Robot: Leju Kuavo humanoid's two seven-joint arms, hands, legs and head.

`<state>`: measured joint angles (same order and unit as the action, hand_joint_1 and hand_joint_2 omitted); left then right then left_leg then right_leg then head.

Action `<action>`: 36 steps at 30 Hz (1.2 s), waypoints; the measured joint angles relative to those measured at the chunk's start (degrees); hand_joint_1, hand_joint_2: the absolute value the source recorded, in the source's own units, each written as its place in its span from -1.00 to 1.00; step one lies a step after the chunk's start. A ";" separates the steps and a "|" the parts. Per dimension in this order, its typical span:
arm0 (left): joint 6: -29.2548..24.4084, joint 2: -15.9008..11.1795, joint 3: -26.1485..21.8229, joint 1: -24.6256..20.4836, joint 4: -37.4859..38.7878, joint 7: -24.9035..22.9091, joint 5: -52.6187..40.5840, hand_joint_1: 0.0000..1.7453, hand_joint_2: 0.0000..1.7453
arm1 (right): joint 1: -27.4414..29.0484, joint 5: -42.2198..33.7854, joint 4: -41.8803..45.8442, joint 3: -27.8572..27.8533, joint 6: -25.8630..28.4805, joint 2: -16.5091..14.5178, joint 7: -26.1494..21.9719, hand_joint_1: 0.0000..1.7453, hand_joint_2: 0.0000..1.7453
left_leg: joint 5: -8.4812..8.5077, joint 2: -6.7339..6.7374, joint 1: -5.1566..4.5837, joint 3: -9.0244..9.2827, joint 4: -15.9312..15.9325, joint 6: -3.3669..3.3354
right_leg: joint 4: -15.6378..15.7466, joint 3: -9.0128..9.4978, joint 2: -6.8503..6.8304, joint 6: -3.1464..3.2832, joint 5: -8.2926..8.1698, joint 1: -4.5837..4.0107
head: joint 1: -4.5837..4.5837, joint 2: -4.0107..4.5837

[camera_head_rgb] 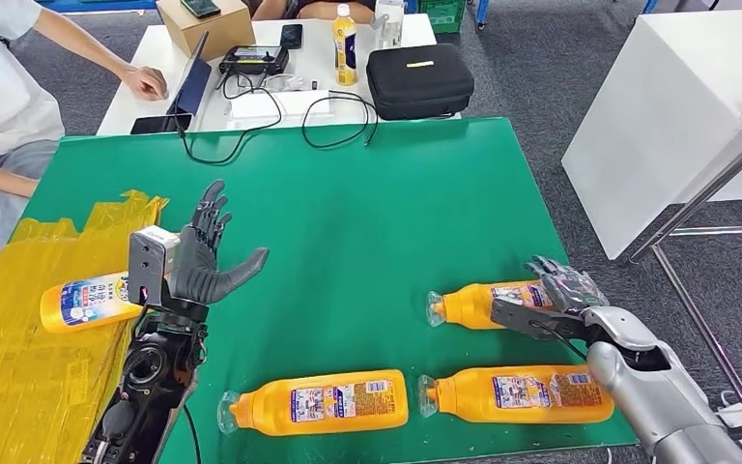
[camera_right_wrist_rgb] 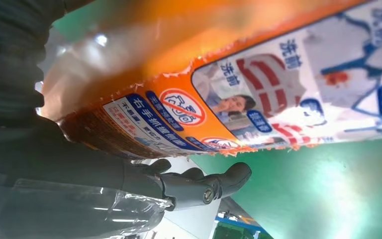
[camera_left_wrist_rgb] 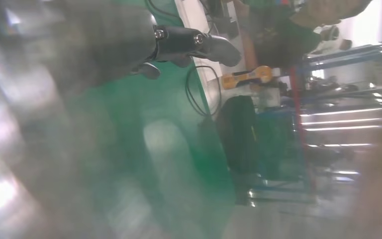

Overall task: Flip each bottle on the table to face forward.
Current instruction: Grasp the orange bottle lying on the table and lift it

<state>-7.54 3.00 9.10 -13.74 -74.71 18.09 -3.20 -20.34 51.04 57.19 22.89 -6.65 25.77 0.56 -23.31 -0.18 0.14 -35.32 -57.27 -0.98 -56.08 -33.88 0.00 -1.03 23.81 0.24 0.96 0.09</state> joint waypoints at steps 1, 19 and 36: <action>0.00 0.01 0.01 -0.12 0.13 -0.01 0.05 -1.00 1.00 | -0.30 0.04 -0.41 0.21 -0.02 0.00 -0.01 -0.78 1.00 | 0.00 0.00 0.00 0.03 0.00 0.00 | 0.00 0.03 0.00 0.00 0.00 0.00 | -0.01 0.00; 0.05 0.13 0.00 -0.96 1.40 0.01 1.45 -1.00 1.00 | -2.66 0.96 -5.60 1.61 5.23 -1.54 0.07 1.00 1.00 | 0.07 -0.01 -0.04 0.14 -0.07 -0.11 | 0.00 0.23 -0.01 -0.12 -0.09 0.03 | -0.02 0.00; 4.55 0.34 0.21 1.21 -2.92 -2.59 2.86 -1.00 1.00 | 8.15 -10.17 12.19 -12.04 27.77 -17.61 -7.53 1.00 1.00 | 0.07 -0.05 0.10 -0.20 -0.04 -0.05 | -0.04 -0.11 -0.06 -0.05 -0.02 -0.15 | -0.01 0.00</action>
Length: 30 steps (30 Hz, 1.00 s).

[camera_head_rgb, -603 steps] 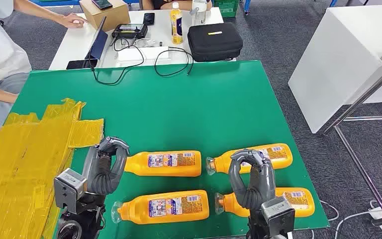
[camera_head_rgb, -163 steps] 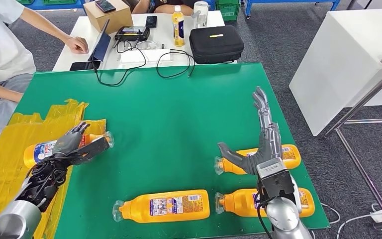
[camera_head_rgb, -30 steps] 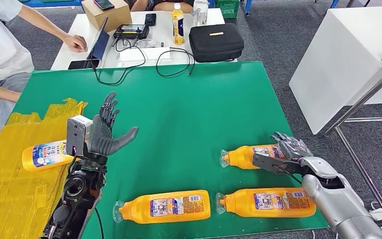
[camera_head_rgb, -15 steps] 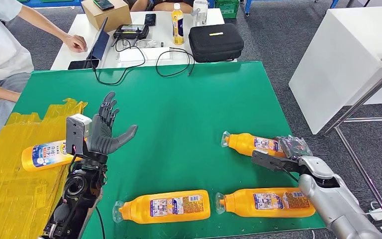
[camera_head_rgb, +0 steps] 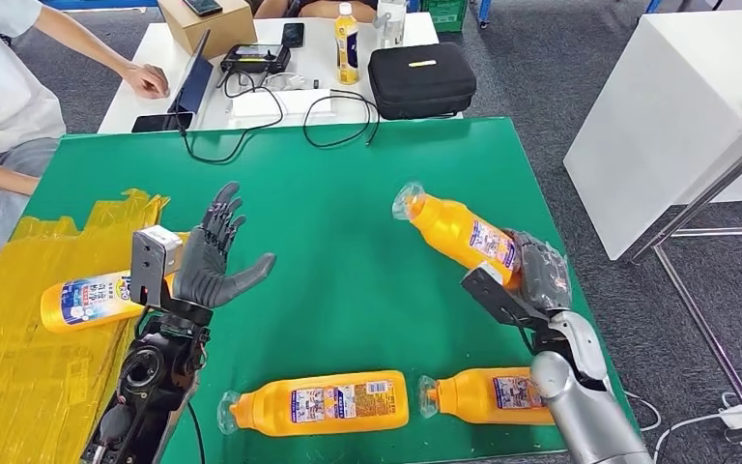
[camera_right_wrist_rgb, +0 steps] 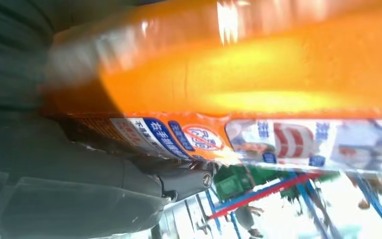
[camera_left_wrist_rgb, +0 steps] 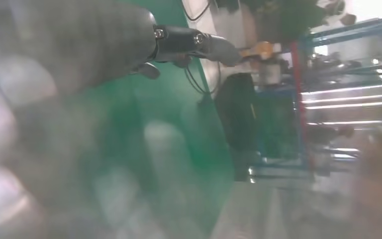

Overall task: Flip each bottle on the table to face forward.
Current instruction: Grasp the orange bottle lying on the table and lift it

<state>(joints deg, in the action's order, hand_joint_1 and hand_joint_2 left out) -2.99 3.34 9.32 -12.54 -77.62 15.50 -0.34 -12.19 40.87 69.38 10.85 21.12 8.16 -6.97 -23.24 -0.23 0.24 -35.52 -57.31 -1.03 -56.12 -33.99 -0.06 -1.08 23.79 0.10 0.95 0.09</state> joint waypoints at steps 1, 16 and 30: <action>0.31 -0.04 0.18 0.13 -0.44 -0.13 0.27 -1.00 1.00 | 0.86 -2.51 1.59 -0.89 0.67 -1.31 -1.04 1.00 1.00 | 0.00 0.00 0.00 -0.02 0.00 0.00 | 0.00 -0.01 -0.01 0.00 0.01 -0.01 | 0.00 0.00; 5.38 -1.37 3.39 0.22 -4.57 -2.54 6.67 -1.00 1.00 | 5.92 -16.84 11.81 -4.52 -1.94 -10.34 -7.02 0.99 1.00 | 0.00 0.03 -0.03 -0.03 0.00 0.00 | 0.01 -0.02 0.01 0.00 -0.01 0.03 | -0.01 0.00; 7.70 -2.15 6.77 -0.32 -6.01 -3.03 10.50 -1.00 1.00 | 3.49 -15.71 10.50 1.39 -4.71 -11.55 -7.00 1.00 1.00 | 0.00 0.03 -0.02 -0.04 0.00 0.01 | 0.00 -0.03 0.02 0.01 -0.01 0.03 | -0.02 -0.01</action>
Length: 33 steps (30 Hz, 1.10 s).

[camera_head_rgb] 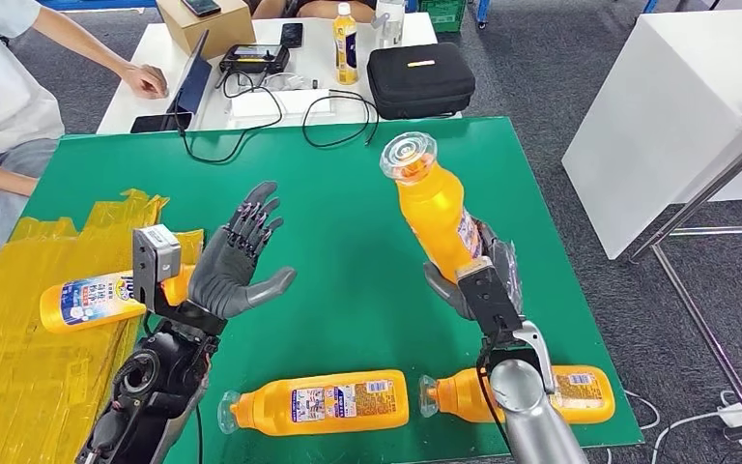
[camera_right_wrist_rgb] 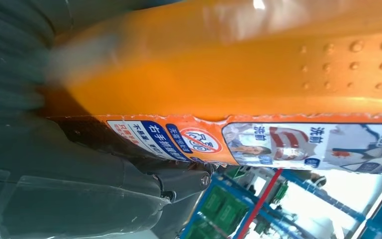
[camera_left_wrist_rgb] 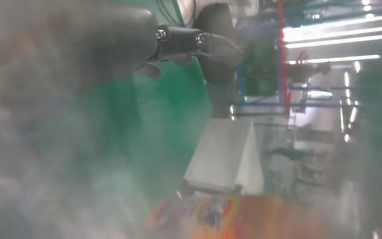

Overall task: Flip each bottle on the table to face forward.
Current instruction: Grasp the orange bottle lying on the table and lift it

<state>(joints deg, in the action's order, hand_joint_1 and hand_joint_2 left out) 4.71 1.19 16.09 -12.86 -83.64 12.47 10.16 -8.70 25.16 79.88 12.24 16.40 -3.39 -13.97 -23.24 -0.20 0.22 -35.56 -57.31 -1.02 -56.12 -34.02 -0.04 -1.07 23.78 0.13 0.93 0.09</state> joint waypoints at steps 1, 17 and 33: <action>0.22 -0.03 0.30 -0.03 -0.08 0.01 0.21 -1.00 1.00 | -0.39 0.03 -0.19 0.44 -0.18 -0.08 0.01 1.00 1.00 | 0.00 0.00 0.00 0.00 0.00 0.00 | 0.00 0.00 0.00 0.00 0.00 0.00 | 0.00 0.00; 1.92 -0.15 3.76 -0.80 -0.32 0.01 2.29 -1.00 1.00 | -4.24 1.81 -3.23 7.99 -2.45 -2.63 -1.69 0.98 1.00 | 0.01 0.01 0.03 0.00 0.00 0.01 | 0.00 -0.02 0.00 0.00 0.00 -0.02 | 0.01 0.00; 2.68 0.02 6.36 -2.71 -0.18 0.45 5.00 -1.00 1.00 | -9.03 3.22 -11.33 17.14 -3.62 -6.49 -2.26 0.98 1.00 | 0.01 0.00 0.02 0.00 -0.01 0.01 | -0.01 -0.03 0.00 0.00 0.00 -0.01 | 0.00 0.00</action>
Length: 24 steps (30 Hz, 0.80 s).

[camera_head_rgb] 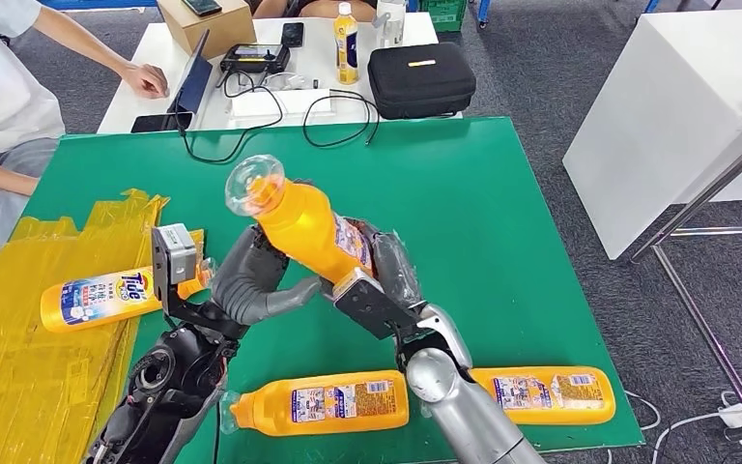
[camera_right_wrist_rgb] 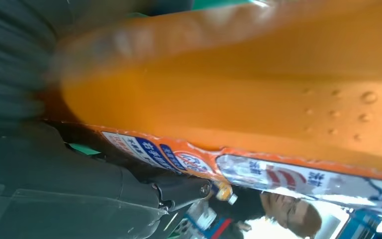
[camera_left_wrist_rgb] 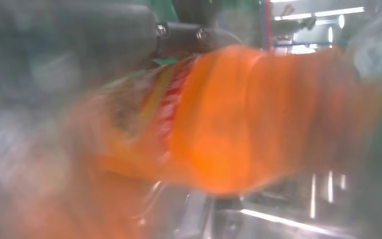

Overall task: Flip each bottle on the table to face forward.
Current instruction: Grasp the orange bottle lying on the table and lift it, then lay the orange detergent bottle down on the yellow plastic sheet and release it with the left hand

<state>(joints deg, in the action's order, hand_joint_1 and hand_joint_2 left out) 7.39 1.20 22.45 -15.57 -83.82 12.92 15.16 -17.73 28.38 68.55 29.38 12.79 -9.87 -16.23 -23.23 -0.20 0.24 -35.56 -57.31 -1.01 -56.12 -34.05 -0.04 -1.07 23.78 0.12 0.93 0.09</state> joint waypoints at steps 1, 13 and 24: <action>-0.08 0.00 -0.01 -0.11 0.06 0.01 0.01 -1.00 1.00 | -0.12 0.06 -0.29 0.47 -0.11 -0.13 -0.11 0.98 1.00 | 0.00 0.00 0.00 0.00 0.00 0.00 | 0.00 0.00 0.00 0.00 0.00 0.00 | 0.00 0.00; -0.82 0.00 -0.55 -0.63 1.67 0.25 0.51 -1.00 1.00 | -1.67 0.54 -2.76 4.47 -2.86 -0.39 0.00 0.95 1.00 | 0.00 0.00 0.00 0.00 0.00 0.00 | 0.00 -0.01 0.00 0.00 0.00 0.00 | 0.00 0.01; -5.45 0.07 -1.03 -0.56 2.41 1.99 -0.41 1.00 1.00 | -3.01 -0.11 -4.29 6.56 -3.19 -0.40 1.65 1.00 1.00 | 0.01 0.01 0.00 0.00 0.00 0.01 | 0.00 -0.03 0.00 0.00 0.00 0.00 | 0.03 0.01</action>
<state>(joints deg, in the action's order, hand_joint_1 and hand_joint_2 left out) 1.95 1.27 21.41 -16.13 -81.41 14.91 14.75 -20.74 28.26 64.26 35.93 9.60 -10.27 -14.58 -23.22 -0.19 0.24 -35.56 -57.31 -1.00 -56.12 -34.08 -0.03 -1.07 23.78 0.12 0.96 0.09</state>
